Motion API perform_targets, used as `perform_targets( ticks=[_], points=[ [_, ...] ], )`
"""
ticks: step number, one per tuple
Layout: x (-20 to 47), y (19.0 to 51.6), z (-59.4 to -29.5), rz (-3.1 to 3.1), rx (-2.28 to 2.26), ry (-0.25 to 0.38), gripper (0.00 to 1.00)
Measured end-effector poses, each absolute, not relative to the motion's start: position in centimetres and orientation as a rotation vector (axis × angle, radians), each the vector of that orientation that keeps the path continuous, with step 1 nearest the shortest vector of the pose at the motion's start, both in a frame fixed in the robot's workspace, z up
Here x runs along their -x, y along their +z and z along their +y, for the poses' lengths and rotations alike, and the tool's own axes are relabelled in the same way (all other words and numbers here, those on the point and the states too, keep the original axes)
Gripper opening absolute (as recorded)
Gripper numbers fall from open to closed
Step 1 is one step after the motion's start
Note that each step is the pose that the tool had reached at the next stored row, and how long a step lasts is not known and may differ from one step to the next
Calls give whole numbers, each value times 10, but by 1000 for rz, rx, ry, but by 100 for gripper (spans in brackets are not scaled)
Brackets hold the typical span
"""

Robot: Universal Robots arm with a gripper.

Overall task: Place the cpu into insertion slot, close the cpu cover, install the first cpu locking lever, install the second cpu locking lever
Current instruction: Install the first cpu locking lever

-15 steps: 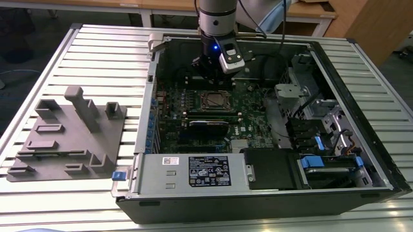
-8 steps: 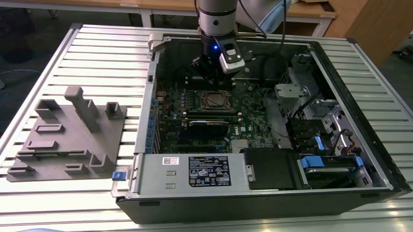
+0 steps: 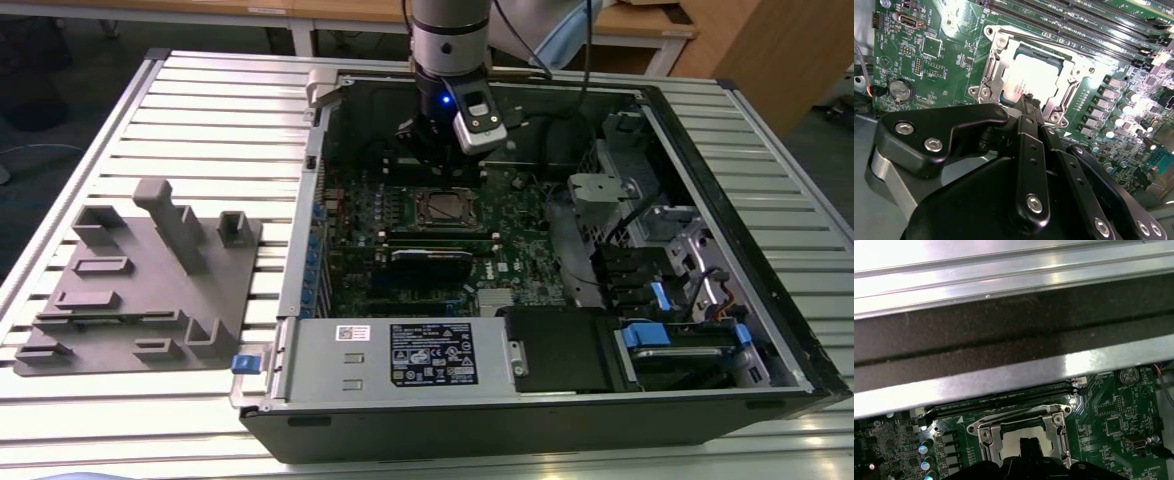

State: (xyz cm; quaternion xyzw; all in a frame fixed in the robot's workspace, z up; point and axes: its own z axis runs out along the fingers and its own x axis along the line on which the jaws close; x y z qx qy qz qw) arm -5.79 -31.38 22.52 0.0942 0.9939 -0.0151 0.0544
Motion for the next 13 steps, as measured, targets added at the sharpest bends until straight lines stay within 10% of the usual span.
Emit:
perform_targets(
  ticks=[13],
  points=[
    [57, 224, -314, 3090, -290, -57, 11]
  ],
)
